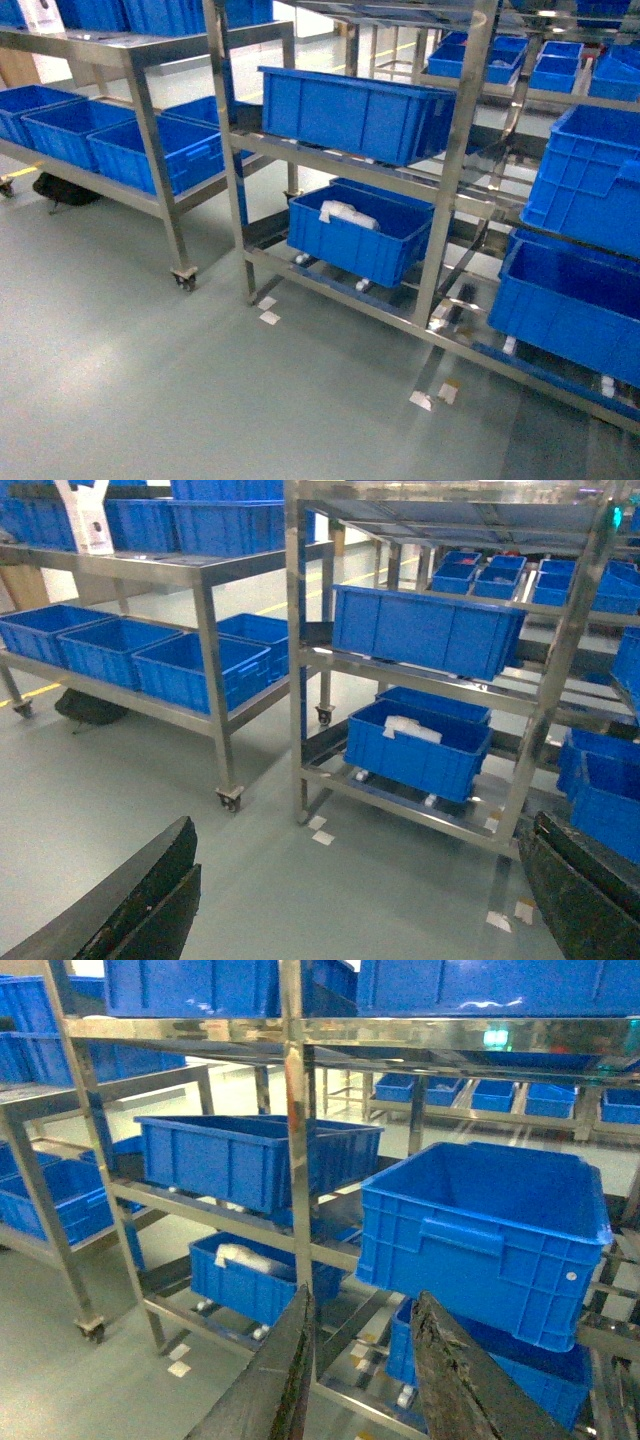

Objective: Pick red block from blue box to shelf

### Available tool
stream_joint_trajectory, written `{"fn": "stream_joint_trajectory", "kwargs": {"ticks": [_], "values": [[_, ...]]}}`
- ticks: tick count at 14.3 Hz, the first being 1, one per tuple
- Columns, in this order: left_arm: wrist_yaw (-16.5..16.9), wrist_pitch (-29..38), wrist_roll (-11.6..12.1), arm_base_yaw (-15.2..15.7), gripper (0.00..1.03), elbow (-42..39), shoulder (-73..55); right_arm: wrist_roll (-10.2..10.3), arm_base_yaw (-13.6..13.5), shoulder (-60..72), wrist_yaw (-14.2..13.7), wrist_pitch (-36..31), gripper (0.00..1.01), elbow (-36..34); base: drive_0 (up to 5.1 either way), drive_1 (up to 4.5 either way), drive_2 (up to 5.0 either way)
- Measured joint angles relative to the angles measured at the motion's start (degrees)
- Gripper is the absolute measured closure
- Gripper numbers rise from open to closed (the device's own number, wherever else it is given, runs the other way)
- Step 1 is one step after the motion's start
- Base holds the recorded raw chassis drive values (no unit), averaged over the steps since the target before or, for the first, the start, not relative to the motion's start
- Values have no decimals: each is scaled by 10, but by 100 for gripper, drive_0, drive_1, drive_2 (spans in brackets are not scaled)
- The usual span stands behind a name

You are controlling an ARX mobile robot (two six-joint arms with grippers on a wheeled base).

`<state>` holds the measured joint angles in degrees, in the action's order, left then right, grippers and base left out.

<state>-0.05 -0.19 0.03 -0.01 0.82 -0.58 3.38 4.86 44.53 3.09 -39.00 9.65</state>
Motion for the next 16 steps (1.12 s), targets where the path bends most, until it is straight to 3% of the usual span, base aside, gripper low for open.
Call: {"fn": "stream_joint_trajectory", "kwargs": {"ticks": [16], "values": [[0,-1,0,0,5,0,0,0,0,0,0,1,76,0,-151,270,-572]]}}
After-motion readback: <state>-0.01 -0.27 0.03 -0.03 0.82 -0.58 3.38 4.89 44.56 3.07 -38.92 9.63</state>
